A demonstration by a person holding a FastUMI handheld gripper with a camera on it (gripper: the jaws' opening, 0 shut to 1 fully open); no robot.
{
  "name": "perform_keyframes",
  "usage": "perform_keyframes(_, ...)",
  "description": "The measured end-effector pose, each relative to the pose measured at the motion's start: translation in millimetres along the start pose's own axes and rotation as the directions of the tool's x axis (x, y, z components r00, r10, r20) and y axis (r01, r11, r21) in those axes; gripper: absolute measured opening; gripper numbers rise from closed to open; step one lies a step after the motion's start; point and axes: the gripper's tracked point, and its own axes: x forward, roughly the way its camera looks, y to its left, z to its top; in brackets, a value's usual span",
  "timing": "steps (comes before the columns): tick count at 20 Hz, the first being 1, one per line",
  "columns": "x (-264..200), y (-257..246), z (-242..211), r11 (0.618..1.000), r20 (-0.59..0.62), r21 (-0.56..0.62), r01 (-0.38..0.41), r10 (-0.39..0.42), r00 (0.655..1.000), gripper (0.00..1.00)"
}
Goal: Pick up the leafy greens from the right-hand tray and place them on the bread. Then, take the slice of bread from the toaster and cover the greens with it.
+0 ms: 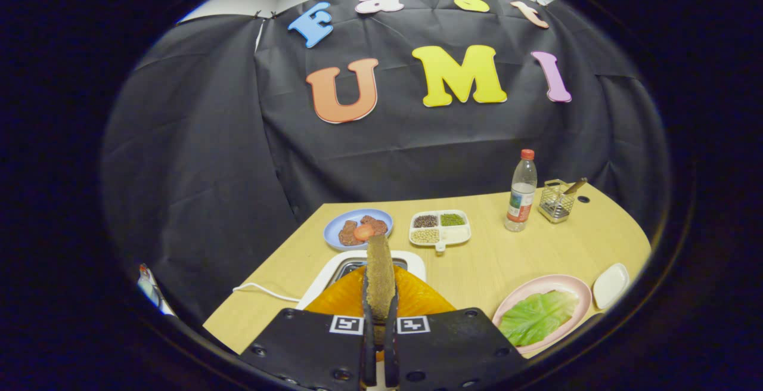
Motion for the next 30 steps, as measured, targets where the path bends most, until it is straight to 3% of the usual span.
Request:
perform_keyframes(10, -53, -21, 60, 0.994, 0.106, 0.050, -0.092, 0.086, 0.991, 0.05)
perform_keyframes(16, -86, -80, 82, 0.997, 0.176, 0.052, -0.058, 0.048, 0.983, 0.05)
perform_keyframes(24, -90, -171, 34, 0.995, 0.136, 0.086, 0.054, -0.066, 0.989, 0.06)
perform_keyframes(30, -67, -196, -23, 0.990, 0.050, 0.119, 0.079, -0.086, 0.995, 0.05)
